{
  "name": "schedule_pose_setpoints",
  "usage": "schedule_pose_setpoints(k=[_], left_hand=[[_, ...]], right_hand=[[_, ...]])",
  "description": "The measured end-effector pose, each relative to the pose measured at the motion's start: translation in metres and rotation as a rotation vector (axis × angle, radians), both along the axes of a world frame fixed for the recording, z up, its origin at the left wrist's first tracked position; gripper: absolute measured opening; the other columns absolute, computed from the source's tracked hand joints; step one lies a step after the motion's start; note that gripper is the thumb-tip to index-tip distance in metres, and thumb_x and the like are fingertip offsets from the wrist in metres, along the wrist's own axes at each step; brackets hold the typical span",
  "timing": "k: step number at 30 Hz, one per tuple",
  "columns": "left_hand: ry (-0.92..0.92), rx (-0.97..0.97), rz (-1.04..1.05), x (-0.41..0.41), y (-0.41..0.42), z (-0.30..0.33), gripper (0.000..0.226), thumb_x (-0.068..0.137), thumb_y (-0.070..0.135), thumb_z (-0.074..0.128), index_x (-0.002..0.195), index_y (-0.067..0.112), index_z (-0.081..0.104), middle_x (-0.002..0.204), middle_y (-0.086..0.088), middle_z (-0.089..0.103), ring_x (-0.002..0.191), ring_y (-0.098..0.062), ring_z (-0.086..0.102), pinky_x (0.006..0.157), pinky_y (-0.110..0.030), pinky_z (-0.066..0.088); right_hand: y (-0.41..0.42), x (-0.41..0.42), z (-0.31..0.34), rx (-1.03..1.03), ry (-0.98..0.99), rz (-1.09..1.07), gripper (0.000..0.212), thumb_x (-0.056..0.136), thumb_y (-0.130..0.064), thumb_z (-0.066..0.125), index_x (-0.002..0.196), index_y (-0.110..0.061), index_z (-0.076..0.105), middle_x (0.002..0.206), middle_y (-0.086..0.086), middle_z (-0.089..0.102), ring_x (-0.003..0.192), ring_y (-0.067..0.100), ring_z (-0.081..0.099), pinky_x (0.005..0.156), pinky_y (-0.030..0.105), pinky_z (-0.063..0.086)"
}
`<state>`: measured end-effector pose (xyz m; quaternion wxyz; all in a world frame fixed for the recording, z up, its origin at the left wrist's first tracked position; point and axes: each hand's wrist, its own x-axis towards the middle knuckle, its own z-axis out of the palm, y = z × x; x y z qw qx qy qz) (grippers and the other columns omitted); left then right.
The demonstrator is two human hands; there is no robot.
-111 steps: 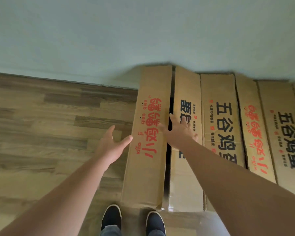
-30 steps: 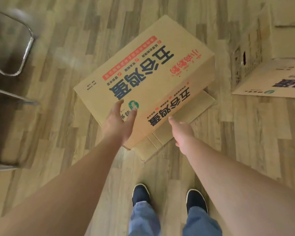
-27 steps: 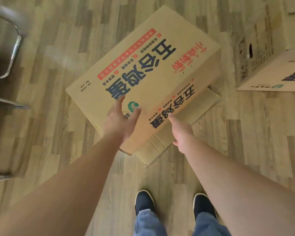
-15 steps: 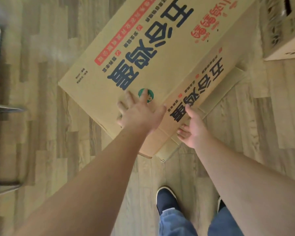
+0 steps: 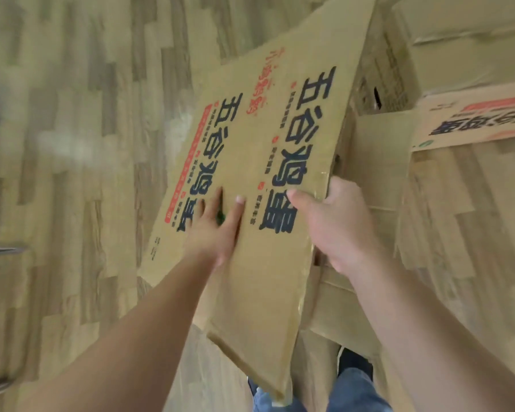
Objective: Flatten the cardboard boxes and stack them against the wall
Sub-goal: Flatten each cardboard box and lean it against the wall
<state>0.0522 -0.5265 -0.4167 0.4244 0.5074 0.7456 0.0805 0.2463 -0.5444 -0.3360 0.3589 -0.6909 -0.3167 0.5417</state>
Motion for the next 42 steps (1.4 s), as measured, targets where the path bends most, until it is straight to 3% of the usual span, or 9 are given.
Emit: schedule_pose_setpoints(k=[6, 13, 18, 21, 25, 29, 32, 38, 42], left_hand=[[-0.447, -0.038, 0.144, 0.033, -0.013, 0.027, 0.087, 0.085, 0.087, 0.041, 0.160, 0.042, 0.033, 0.150, 0.011, 0.056, 0.140, -0.020, 0.052, 0.103, -0.041, 0.047], [-0.363, -0.138, 0.060, 0.080, -0.020, 0.004, 0.102, 0.091, 0.046, 0.068, 0.163, 0.049, -0.005, 0.173, 0.002, 0.019, 0.155, -0.032, 0.028, 0.122, -0.058, 0.031], [-0.190, -0.241, -0.010, 0.101, -0.008, -0.008, 0.106, 0.088, 0.020, 0.048, 0.156, 0.043, -0.030, 0.173, -0.019, 0.007, 0.135, -0.044, 0.052, 0.103, -0.052, 0.053], [-0.162, -0.260, -0.012, 0.100, -0.008, -0.010, 0.107, 0.092, 0.010, 0.047, 0.154, 0.045, -0.033, 0.173, -0.020, 0.002, 0.130, -0.049, 0.057, 0.097, -0.053, 0.058], [-0.152, -0.270, -0.026, 0.096, -0.006, -0.008, 0.107, 0.094, 0.003, 0.043, 0.152, 0.047, -0.036, 0.174, -0.018, 0.004, 0.134, -0.050, 0.053, 0.089, -0.046, 0.061], [-0.121, -0.316, -0.079, 0.100, -0.010, 0.001, 0.107, 0.096, 0.002, 0.042, 0.149, 0.051, -0.038, 0.174, -0.018, 0.004, 0.145, -0.054, 0.039, 0.109, -0.066, 0.044], [-0.117, -0.334, -0.099, 0.088, -0.025, 0.007, 0.106, 0.099, 0.010, 0.047, 0.150, 0.049, -0.037, 0.172, -0.021, 0.008, 0.140, -0.057, 0.043, 0.109, -0.065, 0.044], [0.041, -0.209, -0.205, 0.077, -0.042, -0.010, 0.080, 0.087, 0.085, 0.039, 0.158, 0.053, 0.022, 0.164, -0.009, 0.025, 0.125, -0.036, 0.059, 0.096, -0.054, 0.058], [0.071, -0.155, 0.079, 0.069, -0.032, -0.046, 0.127, 0.069, 0.072, 0.080, 0.162, 0.047, -0.002, 0.167, -0.011, 0.020, 0.129, -0.041, 0.057, 0.087, -0.052, 0.060]], right_hand=[[-0.028, -0.017, -0.008, -0.152, -0.110, 0.294, 0.021, 0.104, -0.031, 0.065, 0.124, -0.026, 0.067, 0.114, -0.008, 0.075, 0.099, 0.009, 0.072, 0.083, 0.032, 0.063], [-0.062, -0.014, -0.059, -0.245, -0.329, 0.603, 0.027, 0.104, -0.038, 0.063, 0.126, -0.023, 0.068, 0.107, -0.006, 0.075, 0.097, 0.016, 0.073, 0.084, 0.033, 0.062], [-0.050, 0.032, -0.056, 0.173, -1.103, 0.703, 0.090, 0.071, -0.091, 0.058, 0.133, -0.027, 0.072, 0.131, 0.004, 0.067, 0.120, 0.027, 0.060, 0.094, 0.044, 0.051], [-0.041, 0.065, -0.063, -0.155, -1.000, 0.650, 0.117, 0.068, -0.104, 0.037, 0.164, -0.037, 0.031, 0.169, 0.012, 0.029, 0.154, 0.039, 0.028, 0.120, 0.059, 0.029], [-0.035, 0.081, -0.088, -0.494, -0.965, 0.572, 0.122, 0.088, -0.069, 0.066, 0.166, -0.026, -0.018, 0.173, 0.023, 0.006, 0.156, 0.051, 0.020, 0.119, 0.066, 0.035], [-0.021, 0.081, -0.059, -0.426, -0.979, 0.552, 0.071, 0.099, -0.025, 0.067, 0.159, -0.003, 0.035, 0.139, 0.019, 0.061, 0.110, 0.033, 0.068, 0.090, 0.039, 0.060], [-0.033, 0.093, -0.025, -0.391, -0.966, 0.613, 0.047, 0.101, -0.023, 0.064, 0.143, -0.006, 0.051, 0.116, 0.011, 0.069, 0.080, 0.022, 0.065, 0.070, 0.030, 0.060], [-0.029, 0.101, -0.043, -0.352, -0.756, 0.668, 0.086, 0.091, -0.085, 0.041, 0.162, -0.036, 0.038, 0.162, 0.002, 0.045, 0.141, 0.028, 0.052, 0.105, 0.050, 0.050], [-0.014, 0.119, -0.105, -0.386, -0.599, 0.456, 0.118, 0.080, -0.072, 0.074, 0.168, -0.041, 0.002, 0.173, 0.010, 0.017, 0.151, 0.036, 0.039, 0.113, 0.059, 0.041]])
